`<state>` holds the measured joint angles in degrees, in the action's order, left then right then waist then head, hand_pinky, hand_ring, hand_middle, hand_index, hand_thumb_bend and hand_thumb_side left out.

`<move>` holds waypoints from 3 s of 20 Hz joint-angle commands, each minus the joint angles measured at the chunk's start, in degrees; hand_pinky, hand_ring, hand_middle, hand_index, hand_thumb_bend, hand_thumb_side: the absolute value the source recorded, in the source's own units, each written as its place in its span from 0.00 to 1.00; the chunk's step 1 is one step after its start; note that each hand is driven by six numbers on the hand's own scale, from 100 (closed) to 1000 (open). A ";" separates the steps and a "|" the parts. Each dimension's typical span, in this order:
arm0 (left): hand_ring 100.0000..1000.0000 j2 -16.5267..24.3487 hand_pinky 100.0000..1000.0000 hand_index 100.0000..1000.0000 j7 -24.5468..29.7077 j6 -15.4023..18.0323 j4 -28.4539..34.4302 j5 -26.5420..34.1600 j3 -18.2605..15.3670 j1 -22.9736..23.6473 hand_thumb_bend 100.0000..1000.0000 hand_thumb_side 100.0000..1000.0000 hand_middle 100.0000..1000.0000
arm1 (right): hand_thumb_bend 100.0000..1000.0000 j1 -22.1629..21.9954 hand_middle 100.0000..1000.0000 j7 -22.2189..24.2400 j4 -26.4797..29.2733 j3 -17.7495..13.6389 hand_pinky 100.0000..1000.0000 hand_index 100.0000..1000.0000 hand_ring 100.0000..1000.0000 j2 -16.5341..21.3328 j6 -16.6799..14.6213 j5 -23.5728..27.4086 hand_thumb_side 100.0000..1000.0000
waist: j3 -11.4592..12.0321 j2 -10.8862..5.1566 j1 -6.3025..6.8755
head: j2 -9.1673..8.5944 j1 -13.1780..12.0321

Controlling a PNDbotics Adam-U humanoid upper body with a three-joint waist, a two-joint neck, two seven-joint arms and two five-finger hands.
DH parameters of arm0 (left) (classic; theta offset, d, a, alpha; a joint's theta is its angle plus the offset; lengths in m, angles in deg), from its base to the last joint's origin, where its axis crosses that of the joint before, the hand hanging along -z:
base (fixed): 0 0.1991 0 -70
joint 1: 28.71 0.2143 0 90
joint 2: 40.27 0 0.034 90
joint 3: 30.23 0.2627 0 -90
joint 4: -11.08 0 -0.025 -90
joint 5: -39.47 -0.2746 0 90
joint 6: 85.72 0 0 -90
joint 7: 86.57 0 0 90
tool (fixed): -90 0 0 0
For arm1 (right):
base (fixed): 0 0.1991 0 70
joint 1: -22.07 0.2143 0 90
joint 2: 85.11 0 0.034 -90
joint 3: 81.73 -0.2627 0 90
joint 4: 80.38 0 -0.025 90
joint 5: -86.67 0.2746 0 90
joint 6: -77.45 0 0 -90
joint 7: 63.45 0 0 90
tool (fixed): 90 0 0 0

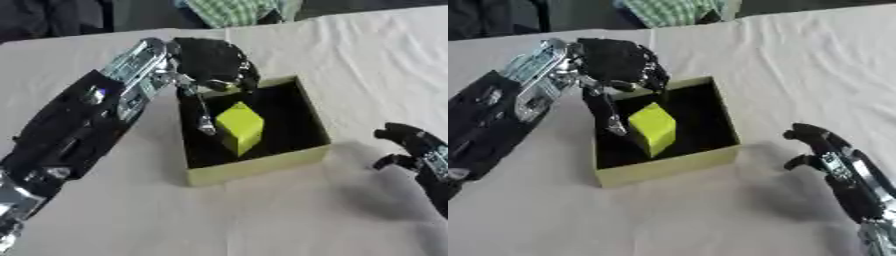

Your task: Pick up objects on the table and place them in the box.

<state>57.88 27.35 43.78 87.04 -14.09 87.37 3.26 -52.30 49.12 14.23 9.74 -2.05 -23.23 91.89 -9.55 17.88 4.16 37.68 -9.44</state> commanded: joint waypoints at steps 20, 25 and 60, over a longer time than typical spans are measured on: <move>0.70 12.41 0.78 0.83 4.07 -4.46 26.43 15.73 -8.15 6.60 0.76 0.50 0.71 | 0.00 0.56 0.73 -0.49 0.71 -0.90 0.53 0.86 0.92 0.73 -0.26 0.10 0.78 | 1.09 -0.75 -0.31 | -1.10 1.87; 0.68 19.39 0.77 0.81 -1.54 -8.03 38.04 23.50 -16.34 13.84 0.75 0.41 0.68 | 0.00 0.65 0.73 -0.74 0.79 -1.23 0.53 0.86 0.92 0.99 -0.35 0.12 0.77 | 1.72 -0.73 -0.20 | -1.29 2.88; 0.47 -4.94 0.66 0.74 -11.25 -22.87 38.63 48.93 -27.04 45.07 0.00 0.74 0.46 | 0.00 0.88 0.73 -1.73 1.20 -1.86 0.53 0.85 0.92 1.09 -1.13 1.86 0.69 | 4.74 -2.76 -2.12 | 1.11 4.53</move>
<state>52.61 16.12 21.41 124.86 34.40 60.55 48.63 -51.84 47.54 14.25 8.27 -1.79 -24.22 93.32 -4.88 16.22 2.13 38.36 -5.12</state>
